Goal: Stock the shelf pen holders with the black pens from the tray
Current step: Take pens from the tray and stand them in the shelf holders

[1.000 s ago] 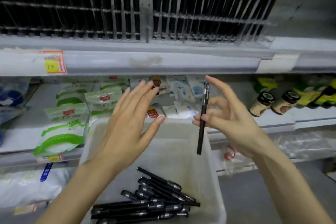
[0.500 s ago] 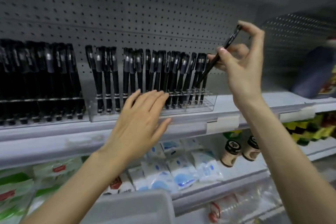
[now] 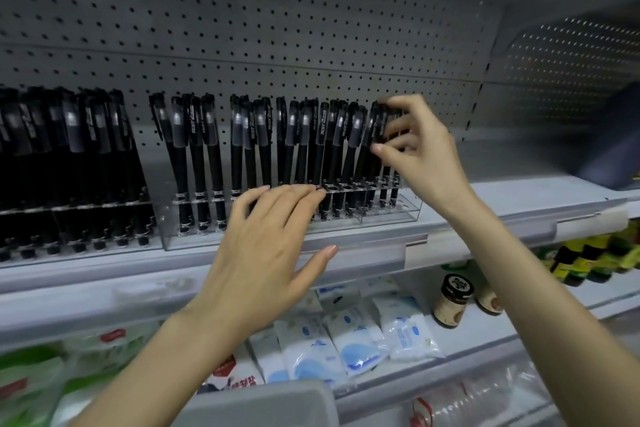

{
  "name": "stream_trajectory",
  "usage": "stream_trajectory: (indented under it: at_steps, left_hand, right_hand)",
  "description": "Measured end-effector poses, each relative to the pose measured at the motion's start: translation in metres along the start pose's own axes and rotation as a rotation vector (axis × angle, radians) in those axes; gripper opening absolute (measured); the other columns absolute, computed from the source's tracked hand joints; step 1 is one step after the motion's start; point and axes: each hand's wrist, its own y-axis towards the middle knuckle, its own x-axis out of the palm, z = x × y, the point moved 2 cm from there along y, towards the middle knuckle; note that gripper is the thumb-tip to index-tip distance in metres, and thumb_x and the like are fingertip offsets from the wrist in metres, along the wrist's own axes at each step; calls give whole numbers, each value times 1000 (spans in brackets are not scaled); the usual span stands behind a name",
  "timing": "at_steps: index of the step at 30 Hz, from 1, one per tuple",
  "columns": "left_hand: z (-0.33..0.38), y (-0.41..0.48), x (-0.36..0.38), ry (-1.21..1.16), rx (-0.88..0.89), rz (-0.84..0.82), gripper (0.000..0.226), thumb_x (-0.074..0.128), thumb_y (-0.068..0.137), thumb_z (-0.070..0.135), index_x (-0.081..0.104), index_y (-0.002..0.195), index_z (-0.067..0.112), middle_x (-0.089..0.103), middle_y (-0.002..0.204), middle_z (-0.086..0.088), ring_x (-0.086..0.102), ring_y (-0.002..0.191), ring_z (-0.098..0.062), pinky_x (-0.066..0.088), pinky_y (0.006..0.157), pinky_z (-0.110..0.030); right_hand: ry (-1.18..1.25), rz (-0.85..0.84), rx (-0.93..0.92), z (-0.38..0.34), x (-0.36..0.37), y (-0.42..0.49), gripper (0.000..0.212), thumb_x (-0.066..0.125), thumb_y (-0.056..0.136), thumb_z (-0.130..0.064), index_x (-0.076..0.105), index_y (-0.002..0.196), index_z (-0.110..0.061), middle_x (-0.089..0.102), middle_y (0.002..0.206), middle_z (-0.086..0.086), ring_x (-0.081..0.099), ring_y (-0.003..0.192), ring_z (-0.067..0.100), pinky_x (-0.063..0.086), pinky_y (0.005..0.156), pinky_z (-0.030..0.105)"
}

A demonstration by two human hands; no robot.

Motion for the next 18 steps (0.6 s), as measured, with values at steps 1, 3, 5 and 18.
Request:
stream_trajectory:
  at_steps: [1, 3, 5, 18]
  left_hand:
    - [0, 0, 0, 3, 2, -2, 59, 37, 94, 52, 50, 135, 12, 56, 132, -1, 45, 123, -14, 26, 107, -37]
    - [-1, 1, -1, 3, 8, -16, 59, 36, 94, 53, 49, 136, 13, 56, 132, 0, 46, 122, -14, 26, 105, -36]
    - [-3, 1, -3, -1, 20, -24, 59, 35, 95, 53, 45, 138, 14, 56, 132, 1, 46, 122, -13, 25, 104, -34]
    - [-5, -99, -36, -293, -192, 67, 52, 42, 97, 42, 41, 141, 14, 44, 144, -1, 35, 133, -14, 21, 109, -28]
  right_hand:
    - [-76, 6, -23, 1, 2, -1, 46, 68, 85, -10, 47, 124, -26, 54, 88, -9, 58, 71, 7, 49, 71, 16]
    - [-145, 24, -45, 1, 2, -2, 51, 70, 83, -12, 48, 127, -25, 53, 87, -6, 52, 69, 9, 41, 66, 12]
    - [-162, 32, -36, 1, 1, -2, 58, 72, 81, -12, 46, 131, -25, 53, 88, -2, 50, 70, 12, 40, 66, 12]
    - [122, -179, -41, -51, 46, -125, 58, 70, 84, -11, 38, 131, -27, 51, 85, -5, 50, 65, 9, 44, 65, 16]
